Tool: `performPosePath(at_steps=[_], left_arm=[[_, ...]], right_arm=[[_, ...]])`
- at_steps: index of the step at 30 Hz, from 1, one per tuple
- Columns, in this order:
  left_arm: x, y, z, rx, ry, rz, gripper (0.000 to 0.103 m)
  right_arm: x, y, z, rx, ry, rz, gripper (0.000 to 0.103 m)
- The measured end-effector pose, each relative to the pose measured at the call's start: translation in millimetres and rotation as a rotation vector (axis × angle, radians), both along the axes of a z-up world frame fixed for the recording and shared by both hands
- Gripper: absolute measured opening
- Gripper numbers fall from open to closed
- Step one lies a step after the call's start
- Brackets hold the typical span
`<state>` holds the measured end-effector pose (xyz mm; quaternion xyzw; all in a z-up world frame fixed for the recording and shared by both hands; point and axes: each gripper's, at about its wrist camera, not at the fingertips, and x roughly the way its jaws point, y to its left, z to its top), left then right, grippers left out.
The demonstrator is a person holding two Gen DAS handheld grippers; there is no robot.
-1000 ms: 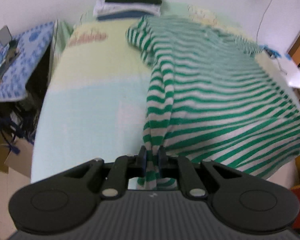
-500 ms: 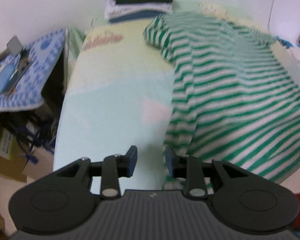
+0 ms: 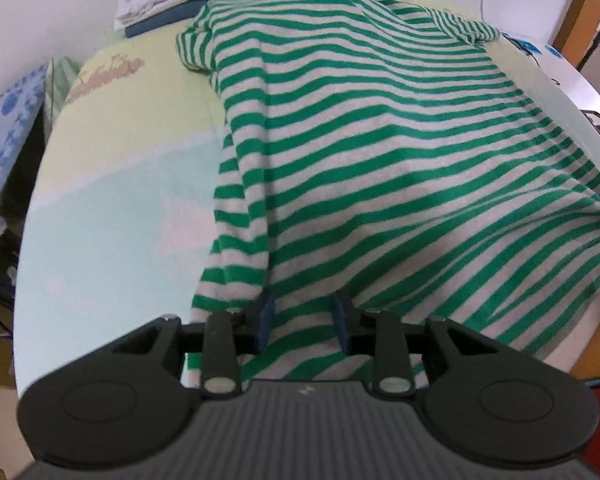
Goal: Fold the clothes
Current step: 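Swing the held shirt up and lay it flat across the bed with both grippers, then open both grippers and release the shirt onto the bed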
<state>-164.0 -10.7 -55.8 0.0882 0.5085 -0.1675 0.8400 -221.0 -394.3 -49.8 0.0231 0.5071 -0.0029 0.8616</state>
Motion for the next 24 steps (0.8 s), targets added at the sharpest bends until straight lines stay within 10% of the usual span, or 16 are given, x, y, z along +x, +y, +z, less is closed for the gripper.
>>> performPosePath(at_steps=[9,12,19,24], left_arm=[[18.6,22.0,23.0,-0.062,0.003,-0.012,0.033],[45.9,35.6,52.2,-0.091,-0.089,0.031,0.07],[146.3,36.7,85.9,-0.07,-0.256,0.169,0.085],[216.4,45.3,60.7,-0.121,-0.164,0.283,0.086]], right_arm=[[32.1,6.7,33.6,-0.027,0.023,0.027,0.012],[61.5,11.4,71.3,-0.005,-0.106,0.057,0.036],[171.2,41.6,89.6,-0.141,-0.274,0.211,0.039],[252.2,43.5,80.6,-0.036,-0.294,0.212,0.04]])
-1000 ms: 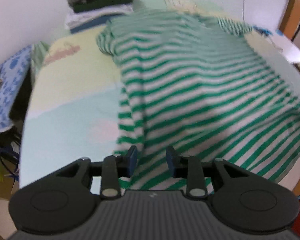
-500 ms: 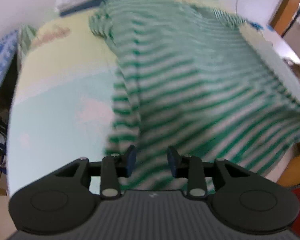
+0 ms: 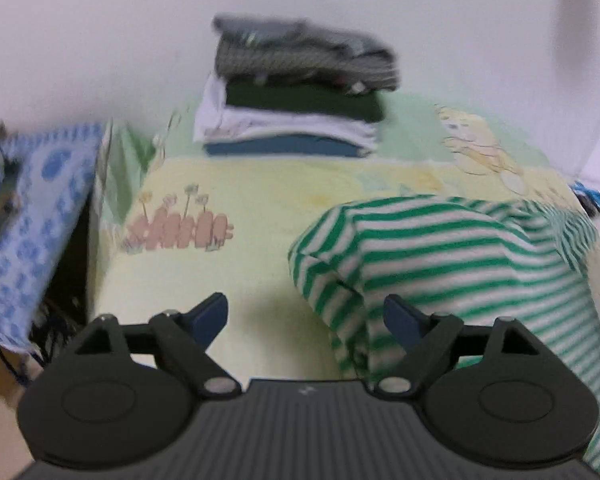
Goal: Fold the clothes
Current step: 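Open both grippers and release the shirt onto the bed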
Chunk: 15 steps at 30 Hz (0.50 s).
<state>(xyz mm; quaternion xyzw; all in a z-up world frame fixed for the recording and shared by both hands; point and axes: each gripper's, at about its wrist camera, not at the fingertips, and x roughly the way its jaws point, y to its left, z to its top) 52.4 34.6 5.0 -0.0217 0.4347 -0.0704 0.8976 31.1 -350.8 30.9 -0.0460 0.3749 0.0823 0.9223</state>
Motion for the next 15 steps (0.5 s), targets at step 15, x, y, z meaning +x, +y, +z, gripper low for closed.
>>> performPosePath(at_steps=[15], left_arm=[[66.8,-27.0,-45.0,-0.105,0.141,0.071,0.085]], right_arm=[[143.9,84.6,-78.9,0.001,0.101,0.497,0.058]])
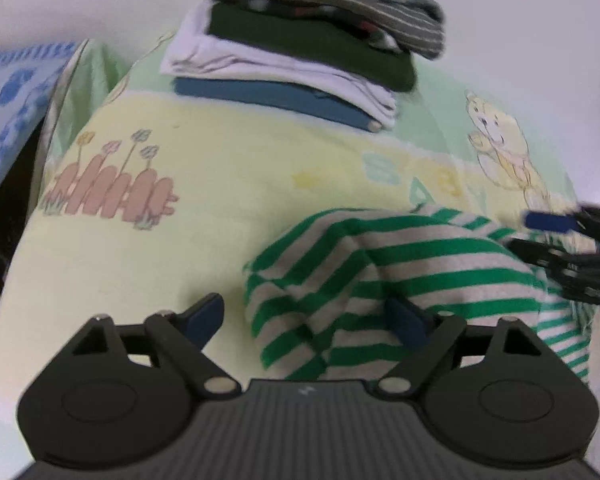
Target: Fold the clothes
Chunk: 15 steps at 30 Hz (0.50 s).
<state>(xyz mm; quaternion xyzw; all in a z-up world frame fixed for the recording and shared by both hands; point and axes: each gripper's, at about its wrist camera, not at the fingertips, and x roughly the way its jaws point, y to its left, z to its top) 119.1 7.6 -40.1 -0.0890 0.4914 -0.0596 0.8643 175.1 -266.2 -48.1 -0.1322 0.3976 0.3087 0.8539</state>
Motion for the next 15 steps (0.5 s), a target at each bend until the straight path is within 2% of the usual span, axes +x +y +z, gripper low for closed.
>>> performPosePath(at_steps=[2,3,4,5,6,8,10,12,15], left_arm=[[-1.4,-6.1,-0.8,0.013,0.0,-0.015,0.082],[-1.9,-7.8,-1.4,0.012,0.003,-0.018,0.076],[-2.4,-9.5,-2.0,0.012,0.007,-0.02,0.072],[-2.9,-11.3,-2.5,0.011,0.01,-0.024,0.058],[-3.5,-13.8,-2.0,0.011,0.009,-0.032,0.047],[-4.6,-20.1,1.4,0.036,-0.005,-0.043,0.046],[-7.1,-26.5,6.1,0.063,-0.03,-0.059,0.038],[-12.9,-29.6,13.8,0.078,-0.058,-0.069,0.029],[-22.2,-33.9,25.9,0.1,-0.102,-0.084,0.026]], right_arm=[[3.5,7.4,-10.8,-0.029,0.017,0.032,0.059],[5.1,10.5,-15.8,-0.04,0.026,0.046,0.058],[6.2,10.6,-18.3,-0.032,0.04,0.053,0.049],[7.2,10.4,-20.6,-0.023,0.055,0.06,0.036],[7.9,9.5,-20.9,-0.006,0.071,0.069,0.009],[1.5,8.8,-14.7,-0.003,0.037,0.073,0.003],[-4.9,5.5,-4.5,0.003,-0.024,0.07,0.003],[-9.5,-6.8,11.8,0.065,-0.067,0.02,0.003],[-23.3,-33.2,41.5,0.183,-0.103,-0.069,0.003]])
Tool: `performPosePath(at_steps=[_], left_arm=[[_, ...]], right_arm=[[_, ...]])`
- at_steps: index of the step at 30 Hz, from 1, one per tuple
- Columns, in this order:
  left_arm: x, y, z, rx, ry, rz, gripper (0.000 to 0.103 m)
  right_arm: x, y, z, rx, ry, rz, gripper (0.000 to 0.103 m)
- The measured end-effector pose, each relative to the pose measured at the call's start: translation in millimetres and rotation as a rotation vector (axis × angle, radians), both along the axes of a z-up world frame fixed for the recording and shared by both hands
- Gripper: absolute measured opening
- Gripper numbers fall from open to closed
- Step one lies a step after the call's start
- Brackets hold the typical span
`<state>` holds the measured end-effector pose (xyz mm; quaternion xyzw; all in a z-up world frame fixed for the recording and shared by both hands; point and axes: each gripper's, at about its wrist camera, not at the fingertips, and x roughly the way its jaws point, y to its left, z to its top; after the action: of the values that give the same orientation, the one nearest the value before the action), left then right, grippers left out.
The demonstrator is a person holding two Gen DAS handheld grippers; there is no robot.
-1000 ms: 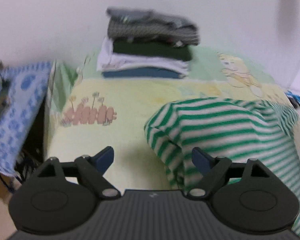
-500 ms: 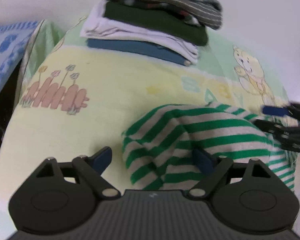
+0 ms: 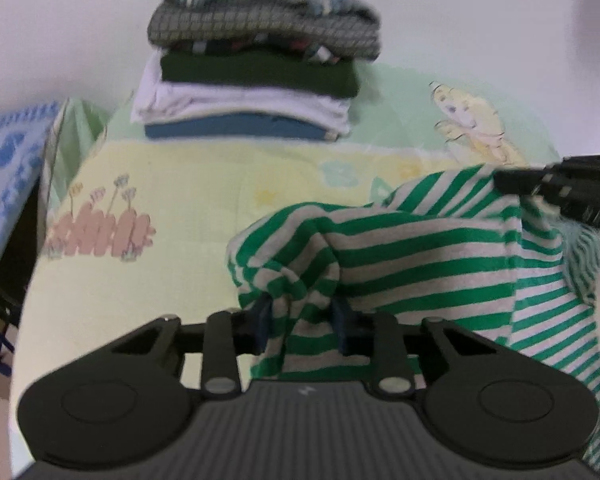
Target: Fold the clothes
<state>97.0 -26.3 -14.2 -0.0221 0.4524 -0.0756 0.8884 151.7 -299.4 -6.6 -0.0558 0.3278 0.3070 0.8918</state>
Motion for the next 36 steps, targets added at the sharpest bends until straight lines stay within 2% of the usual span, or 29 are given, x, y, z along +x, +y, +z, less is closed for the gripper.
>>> performPosePath(at_steps=[4,7,10,15,16,17,19,21,24,27,28,29,32,34,36], left_arm=[[-29.1,1.1,25.0,-0.026,-0.075,-0.04,0.026],[-59.9,0.0,36.5,-0.038,-0.105,-0.084,0.025],[-91.9,-5.8,28.8,-0.014,-0.071,-0.15,0.023],[-121.6,-15.8,0.7,0.04,0.019,-0.262,0.026],[-119.4,-15.2,0.2,0.042,0.017,-0.261,0.026],[-116.6,-14.3,0.2,0.04,0.014,-0.259,0.029],[-103.1,-8.0,7.5,-0.029,0.012,-0.257,0.044],[-88.6,-5.6,17.2,-0.069,-0.027,-0.245,0.061],[-59.7,-13.3,21.6,-0.097,-0.048,-0.253,0.072],[-32.8,-28.5,10.8,-0.188,0.031,-0.269,0.084],[-26.9,-35.1,6.0,-0.204,0.053,-0.272,0.084],[-26.9,-43.8,3.9,-0.186,0.051,-0.277,0.077],[-28.6,-67.5,-0.3,-0.12,0.037,-0.299,0.045],[-39.0,-73.0,0.5,-0.088,0.007,-0.317,0.039],[-52.9,-71.4,1.7,-0.08,-0.011,-0.327,0.032]], right_arm=[[-36.4,-23.9,26.3,0.069,-0.053,-0.053,0.003],[-77.5,-39.4,30.4,0.071,-0.054,-0.086,0.003],[-118.8,-54.2,33.7,0.069,-0.054,-0.117,0.003],[-183.2,-45.0,5.9,-0.034,0.039,-0.105,0.003],[-191.3,-41.6,-0.9,-0.052,0.058,-0.107,0.003],[-199.3,-38.1,-7.7,-0.071,0.077,-0.108,0.003],[-211.0,-32.6,-19.6,-0.095,0.102,-0.116,0.003],[-218.1,-28.5,-29.3,-0.103,0.119,-0.131,0.003],[-227.8,-21.4,-40.7,-0.113,0.132,-0.149,0.003],[-235.9,-12.2,-50.2,-0.137,0.14,-0.147,0.002],[-238.5,-9.1,-53.6,-0.147,0.147,-0.144,0.001],[-241.1,-6.9,-56.3,-0.155,0.156,-0.139,0.0],[-247.1,-2.5,-58.3,-0.174,0.156,-0.131,0.0],[-246.9,-8.2,-45.9,-0.145,0.13,-0.157,0.002],[-238.8,-21.9,-24.3,-0.066,0.105,-0.196,0.006]])
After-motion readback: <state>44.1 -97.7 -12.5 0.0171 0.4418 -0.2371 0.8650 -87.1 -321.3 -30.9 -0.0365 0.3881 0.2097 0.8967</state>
